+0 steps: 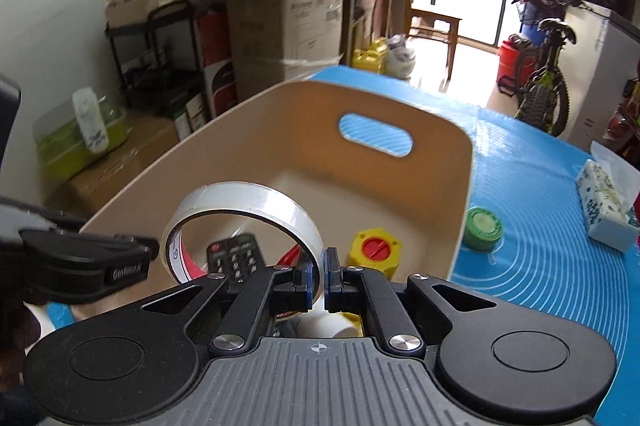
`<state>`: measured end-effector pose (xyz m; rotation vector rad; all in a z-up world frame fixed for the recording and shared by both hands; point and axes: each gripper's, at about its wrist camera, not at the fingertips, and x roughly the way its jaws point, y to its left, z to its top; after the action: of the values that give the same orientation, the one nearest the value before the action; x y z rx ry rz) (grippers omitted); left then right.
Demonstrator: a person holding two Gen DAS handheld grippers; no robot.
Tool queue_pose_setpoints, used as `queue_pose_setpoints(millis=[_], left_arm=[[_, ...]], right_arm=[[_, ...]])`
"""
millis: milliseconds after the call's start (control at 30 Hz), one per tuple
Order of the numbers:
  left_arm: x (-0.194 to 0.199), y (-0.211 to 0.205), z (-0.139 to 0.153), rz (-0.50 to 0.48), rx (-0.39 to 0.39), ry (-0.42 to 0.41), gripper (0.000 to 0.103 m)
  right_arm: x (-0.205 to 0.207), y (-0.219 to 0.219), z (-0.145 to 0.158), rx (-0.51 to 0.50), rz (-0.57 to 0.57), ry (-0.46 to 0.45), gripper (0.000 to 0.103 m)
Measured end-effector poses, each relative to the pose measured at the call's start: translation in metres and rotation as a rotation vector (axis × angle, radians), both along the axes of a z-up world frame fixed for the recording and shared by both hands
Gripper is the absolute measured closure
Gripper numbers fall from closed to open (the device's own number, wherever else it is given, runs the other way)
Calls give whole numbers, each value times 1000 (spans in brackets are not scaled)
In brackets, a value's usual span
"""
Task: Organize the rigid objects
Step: 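Carry the tape roll into the basket with the right tool and release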
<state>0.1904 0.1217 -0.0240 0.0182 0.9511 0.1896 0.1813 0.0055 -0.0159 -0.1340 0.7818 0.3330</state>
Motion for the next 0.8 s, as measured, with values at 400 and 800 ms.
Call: queue_pose_setpoints(millis=[400,800], left_arm=[[1,-1,0,1,0,0,85],[2,0,1,4,-2,0,85]], right_arm=[[1,-4,-4,6,33,71,60],[-2,-51,33,117,-64,-56,34]])
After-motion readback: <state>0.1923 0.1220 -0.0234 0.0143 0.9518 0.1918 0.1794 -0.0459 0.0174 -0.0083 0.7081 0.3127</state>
